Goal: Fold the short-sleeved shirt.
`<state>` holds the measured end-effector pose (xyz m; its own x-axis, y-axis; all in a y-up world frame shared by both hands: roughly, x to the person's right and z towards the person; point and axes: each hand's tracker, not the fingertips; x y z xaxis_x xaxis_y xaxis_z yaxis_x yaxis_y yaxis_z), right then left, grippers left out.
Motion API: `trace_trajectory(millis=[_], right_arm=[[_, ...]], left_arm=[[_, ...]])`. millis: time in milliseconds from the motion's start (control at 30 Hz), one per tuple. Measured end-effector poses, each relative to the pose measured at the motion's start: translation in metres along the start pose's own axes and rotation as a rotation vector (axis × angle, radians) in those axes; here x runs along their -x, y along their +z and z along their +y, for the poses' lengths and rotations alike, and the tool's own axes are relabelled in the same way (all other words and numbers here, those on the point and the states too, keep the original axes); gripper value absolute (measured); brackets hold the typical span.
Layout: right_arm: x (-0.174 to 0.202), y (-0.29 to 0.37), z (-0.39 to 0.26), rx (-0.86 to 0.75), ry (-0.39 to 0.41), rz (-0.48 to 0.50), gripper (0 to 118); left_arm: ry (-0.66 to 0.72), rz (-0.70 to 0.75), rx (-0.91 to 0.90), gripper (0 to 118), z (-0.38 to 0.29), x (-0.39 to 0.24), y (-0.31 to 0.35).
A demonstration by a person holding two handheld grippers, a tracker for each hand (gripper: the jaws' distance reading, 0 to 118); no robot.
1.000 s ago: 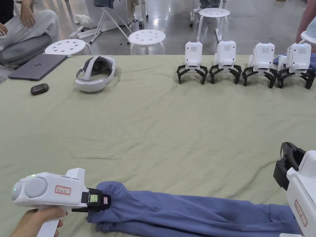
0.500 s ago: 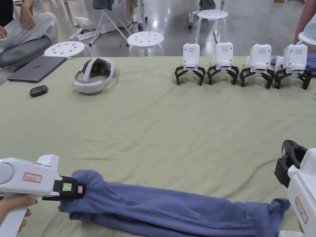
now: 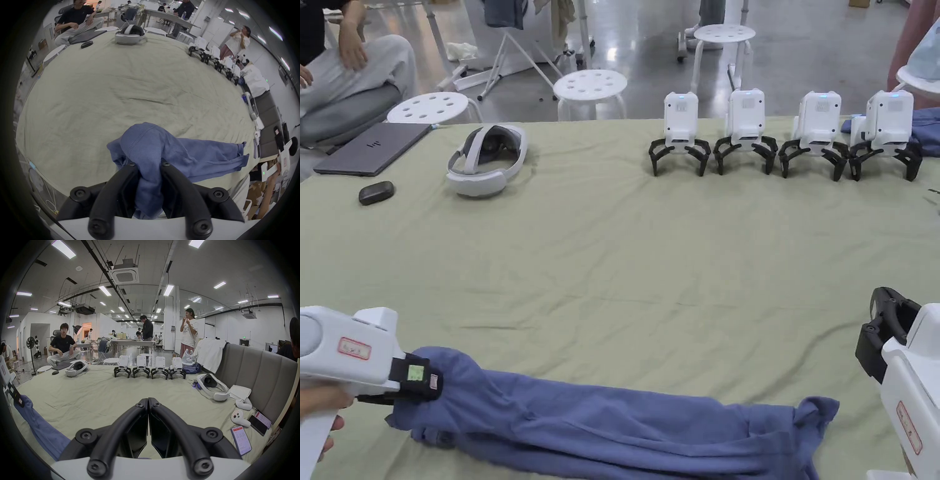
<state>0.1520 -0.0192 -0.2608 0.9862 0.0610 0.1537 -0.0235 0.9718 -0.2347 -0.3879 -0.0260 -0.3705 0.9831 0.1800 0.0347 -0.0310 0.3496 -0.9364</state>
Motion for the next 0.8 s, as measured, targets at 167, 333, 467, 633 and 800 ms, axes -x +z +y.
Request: trace_trajectory(millis=[167,333,467,633,800], right_arm=[[-0.007,0.004,0.002,-0.008,0.001,-0.003,4],[-0.015,0.006,0.003,-0.014,-0.013,-0.014,4],[-0.019,0.009,0.003,-0.018,-0.019,-0.019,4],[-0.027,0.012,0.000,-0.015,-0.024,-0.033,4],[-0.033,0.013,-0.004,-0.004,-0.029,-0.044,4]], left_arm=[[-0.048,-0.016,-0.002,16,0.005,-0.043,-0.001],[-0.138,-0.102,0.010,16,0.007,-0.096,-0.007],[-0.211,-0.116,0.024,16,0.005,-0.139,-0.024],[-0.327,-0.105,0.025,16,-0.014,-0.189,-0.052],[-0.362,-0.125,0.047,16,-0.040,-0.223,-0.085]])
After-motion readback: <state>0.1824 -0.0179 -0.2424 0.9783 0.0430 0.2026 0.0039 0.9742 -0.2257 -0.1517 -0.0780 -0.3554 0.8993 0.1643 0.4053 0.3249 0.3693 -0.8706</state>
